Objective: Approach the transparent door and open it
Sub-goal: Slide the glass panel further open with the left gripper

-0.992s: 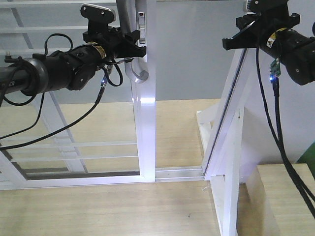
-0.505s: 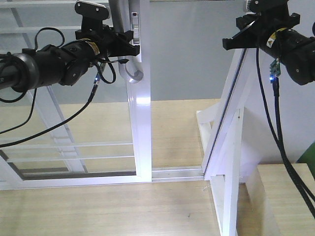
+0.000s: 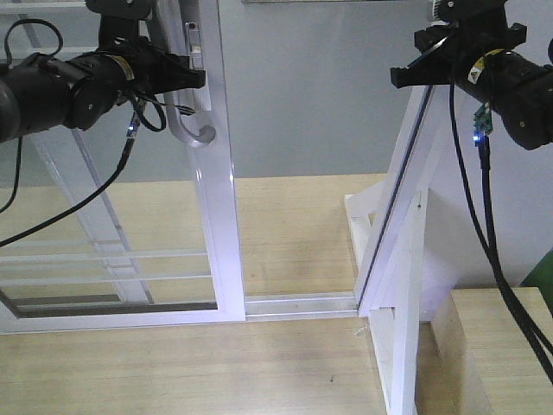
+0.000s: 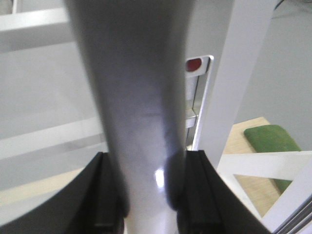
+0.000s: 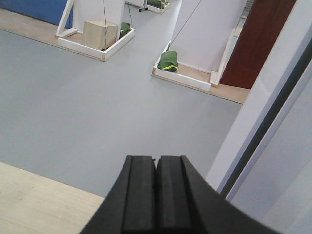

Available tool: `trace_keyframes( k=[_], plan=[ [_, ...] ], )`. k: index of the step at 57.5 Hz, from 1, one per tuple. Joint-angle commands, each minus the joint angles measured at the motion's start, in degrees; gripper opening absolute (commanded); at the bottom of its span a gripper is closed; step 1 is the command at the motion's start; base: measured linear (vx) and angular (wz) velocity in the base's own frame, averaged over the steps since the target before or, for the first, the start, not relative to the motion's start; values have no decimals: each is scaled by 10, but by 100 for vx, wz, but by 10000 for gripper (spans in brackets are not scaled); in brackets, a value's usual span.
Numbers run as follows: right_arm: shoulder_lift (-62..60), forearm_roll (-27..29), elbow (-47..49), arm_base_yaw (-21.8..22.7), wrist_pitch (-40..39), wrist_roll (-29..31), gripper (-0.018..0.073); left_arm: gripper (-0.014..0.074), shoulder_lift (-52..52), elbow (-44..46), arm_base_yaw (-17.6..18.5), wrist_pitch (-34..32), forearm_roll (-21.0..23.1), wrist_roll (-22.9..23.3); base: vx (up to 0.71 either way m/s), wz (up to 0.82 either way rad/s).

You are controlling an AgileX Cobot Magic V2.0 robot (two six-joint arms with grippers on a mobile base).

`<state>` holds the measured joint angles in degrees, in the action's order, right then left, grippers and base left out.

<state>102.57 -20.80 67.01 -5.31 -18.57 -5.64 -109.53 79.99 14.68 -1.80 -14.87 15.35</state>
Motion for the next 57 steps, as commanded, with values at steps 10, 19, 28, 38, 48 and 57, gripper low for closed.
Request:
trace_keyframes(
  k=[10, 19, 28, 38, 48, 57],
  plan=[
    [-32, 4, 17, 2, -45, -1, -3, -6, 85, 23, -36, -16, 12, 0, 0, 0],
    [-32, 4, 17, 2, -46, -1, -3, -6, 105, 23, -54, 14, 12, -1, 0, 0],
    [-32, 4, 17, 2, -48, -1, -3, -6, 120, 24, -73, 40, -8, -1, 0, 0],
    [-32, 4, 17, 2, -48, -1, -3, -6, 136, 24, -90, 69, -42, 0, 0, 0],
    [-32, 4, 17, 2, -49, -1, -3, -6, 151, 24, -111, 98, -49, 0, 0, 0],
    [-32, 4, 17, 2, -49, -2, -3, -6, 164, 24, -133, 122, -49, 0, 0, 0]
  ],
)
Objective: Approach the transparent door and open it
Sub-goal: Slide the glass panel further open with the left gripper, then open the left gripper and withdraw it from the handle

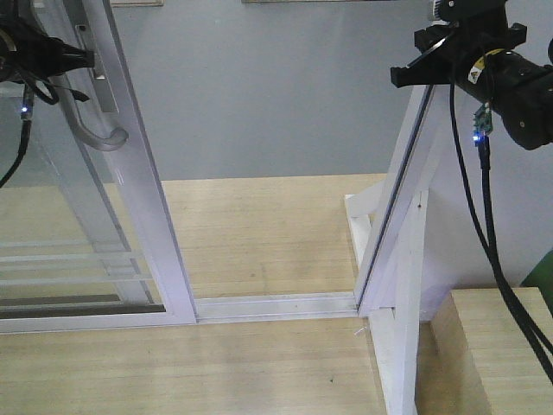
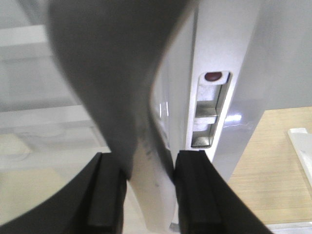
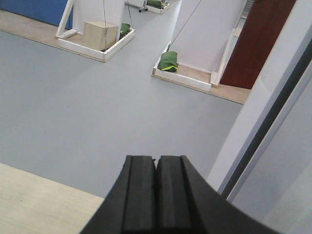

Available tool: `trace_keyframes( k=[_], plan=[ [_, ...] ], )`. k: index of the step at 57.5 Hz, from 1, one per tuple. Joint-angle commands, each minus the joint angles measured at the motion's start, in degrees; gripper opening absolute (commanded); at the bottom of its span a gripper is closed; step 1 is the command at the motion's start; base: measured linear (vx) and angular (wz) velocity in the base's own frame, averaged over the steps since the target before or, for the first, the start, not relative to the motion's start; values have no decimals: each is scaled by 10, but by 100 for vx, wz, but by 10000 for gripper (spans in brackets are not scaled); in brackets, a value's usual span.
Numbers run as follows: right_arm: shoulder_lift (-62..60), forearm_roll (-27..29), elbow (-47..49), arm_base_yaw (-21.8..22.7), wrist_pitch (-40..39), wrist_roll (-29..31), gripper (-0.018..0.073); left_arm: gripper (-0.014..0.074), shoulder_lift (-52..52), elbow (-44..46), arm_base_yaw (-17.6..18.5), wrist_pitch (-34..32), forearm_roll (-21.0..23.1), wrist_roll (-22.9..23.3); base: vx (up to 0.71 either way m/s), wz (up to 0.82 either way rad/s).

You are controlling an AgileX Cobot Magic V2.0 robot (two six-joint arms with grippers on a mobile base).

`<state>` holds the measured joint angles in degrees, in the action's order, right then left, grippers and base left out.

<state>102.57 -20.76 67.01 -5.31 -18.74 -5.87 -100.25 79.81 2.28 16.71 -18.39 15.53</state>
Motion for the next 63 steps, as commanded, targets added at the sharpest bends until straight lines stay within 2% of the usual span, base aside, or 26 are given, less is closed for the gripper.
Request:
trace_keyframes(
  k=[1, 18, 27, 35, 43, 49, 54, 59, 63],
  plan=[
    [-32, 4, 17, 2, -47, 0, -3, -6, 72, 26, -11, -60, -14, -2, 0, 0],
    [-32, 4, 17, 2, -45, 1, -3, -6, 105, 26, -59, -28, -28, -2, 0, 0],
    [-37, 4, 17, 2, -36, 1, -3, -6, 132, 25, -64, -19, -27, -2, 0, 0],
    [-75, 4, 17, 2, 12, 1, -3, -6, 170, 25, -63, -10, -11, -2, 0, 0],
    [-146, 6, 17, 2, 105, -2, -3, -6, 208, 25, -62, 23, 15, -9, 0, 0],
    [-206, 6, 8, 2, 168, -11, -3, -6, 234, 22, -56, 48, 62, -71, 0, 0],
    [-269, 4, -39, 2, 166, -10, -3, -6, 263, -10, -48, 45, 119, -136, 0, 0],
    [-352, 4, -103, 2, 168, -11, -3, -6, 310, -72, -38, 25, 194, -204, 0, 0],
    [-420, 4, -156, 2, 176, -12, -3, -6, 340, -116, -34, 11, 229, -235, 0, 0]
  ],
)
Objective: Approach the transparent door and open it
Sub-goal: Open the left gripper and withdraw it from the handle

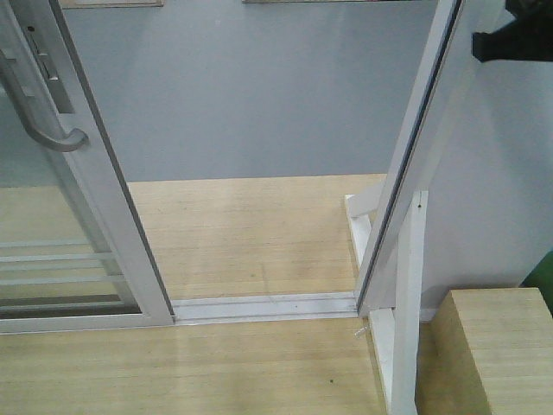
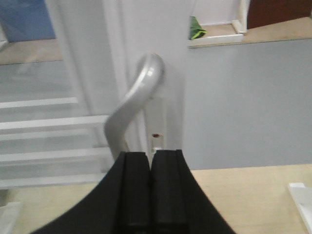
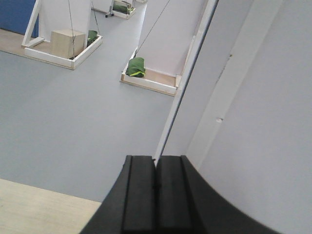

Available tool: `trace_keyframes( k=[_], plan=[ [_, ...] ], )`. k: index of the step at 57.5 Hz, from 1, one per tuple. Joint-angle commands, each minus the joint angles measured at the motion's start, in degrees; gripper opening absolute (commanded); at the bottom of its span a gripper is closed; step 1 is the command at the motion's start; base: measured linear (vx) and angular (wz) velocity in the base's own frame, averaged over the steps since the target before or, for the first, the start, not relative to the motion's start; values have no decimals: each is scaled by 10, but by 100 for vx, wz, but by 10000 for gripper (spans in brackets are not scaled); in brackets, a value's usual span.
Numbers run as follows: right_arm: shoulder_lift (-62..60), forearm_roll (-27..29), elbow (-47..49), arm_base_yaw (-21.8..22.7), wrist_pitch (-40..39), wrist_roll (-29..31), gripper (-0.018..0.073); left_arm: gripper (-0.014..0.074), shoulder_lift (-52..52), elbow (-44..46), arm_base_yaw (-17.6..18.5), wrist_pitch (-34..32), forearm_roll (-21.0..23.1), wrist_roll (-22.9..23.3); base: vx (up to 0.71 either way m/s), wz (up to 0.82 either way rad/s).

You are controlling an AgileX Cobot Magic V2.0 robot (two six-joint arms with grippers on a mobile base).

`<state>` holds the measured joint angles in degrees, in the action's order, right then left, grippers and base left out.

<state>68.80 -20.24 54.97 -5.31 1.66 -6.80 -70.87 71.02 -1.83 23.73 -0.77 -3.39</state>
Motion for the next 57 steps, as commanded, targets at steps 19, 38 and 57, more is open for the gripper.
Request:
trace_keyframes(
  k=[19, 38, 57],
  plan=[
    [-471, 51, -217, 2, 115, -18, -3, -6, 300, -338, 14, -90, 155, -130, 0, 0],
    [-668, 84, -283, 2, 317, 5, -3, -6, 533, -477, 14, 13, 248, -218, 0, 0],
    [-619, 169, -357, 2, 250, 158, -3, -6, 563, -541, 14, -47, 266, -213, 0, 0]
  ],
)
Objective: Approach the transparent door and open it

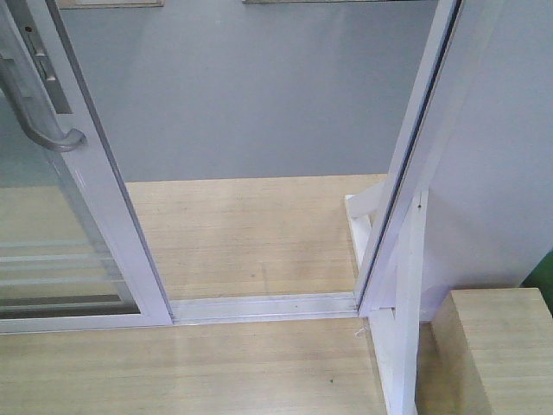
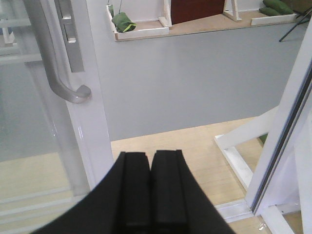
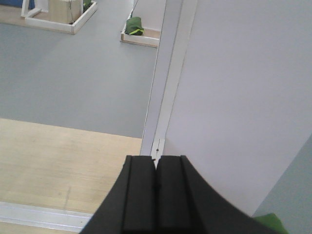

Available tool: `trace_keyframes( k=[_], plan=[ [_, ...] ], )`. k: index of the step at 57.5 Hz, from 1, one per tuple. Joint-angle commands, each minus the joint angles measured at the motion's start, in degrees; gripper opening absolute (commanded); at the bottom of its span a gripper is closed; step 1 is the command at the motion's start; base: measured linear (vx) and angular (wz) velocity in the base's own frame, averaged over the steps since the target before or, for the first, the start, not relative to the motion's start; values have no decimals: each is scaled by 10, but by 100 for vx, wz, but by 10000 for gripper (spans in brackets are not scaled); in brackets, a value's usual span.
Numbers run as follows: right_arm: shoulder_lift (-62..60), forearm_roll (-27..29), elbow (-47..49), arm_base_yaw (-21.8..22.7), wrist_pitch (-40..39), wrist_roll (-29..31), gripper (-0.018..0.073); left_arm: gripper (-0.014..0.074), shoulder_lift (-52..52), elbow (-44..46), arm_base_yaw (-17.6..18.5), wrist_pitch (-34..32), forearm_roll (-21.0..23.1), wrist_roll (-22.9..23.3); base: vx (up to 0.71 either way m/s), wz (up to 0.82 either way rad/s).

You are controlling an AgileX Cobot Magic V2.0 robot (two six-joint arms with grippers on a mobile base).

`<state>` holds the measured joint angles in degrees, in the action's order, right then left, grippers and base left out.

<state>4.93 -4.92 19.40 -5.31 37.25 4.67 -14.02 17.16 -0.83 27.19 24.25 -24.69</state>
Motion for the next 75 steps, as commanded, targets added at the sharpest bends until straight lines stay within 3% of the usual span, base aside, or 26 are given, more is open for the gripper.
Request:
trace_keyframes(
  k=[1, 10, 24, 31, 71, 75],
  plan=[
    [23, 20, -6, 2, -120, 44, -3, -6, -6, -9, 4, -91, 16, 0, 0, 0],
    [73, 26, -49, 2, -200, 80, 1, -6, -6, -50, 4, -169, 22, 1, 0, 0],
    [142, 131, -66, 2, -337, 76, 8, -3, -6, -61, 4, -209, 72, 1, 0, 0],
    [166, 137, -89, 2, -421, 79, 8, -3, -6, -61, 4, -223, 71, -1, 0, 0],
    [167, 137, -92, 2, -435, 78, 11, -3, -6, -63, 4, -209, 70, 1, 0, 0],
    [167, 137, -92, 2, -435, 78, 11, -3, -6, -67, 4, -215, 12, 2, 0, 0]
  ],
)
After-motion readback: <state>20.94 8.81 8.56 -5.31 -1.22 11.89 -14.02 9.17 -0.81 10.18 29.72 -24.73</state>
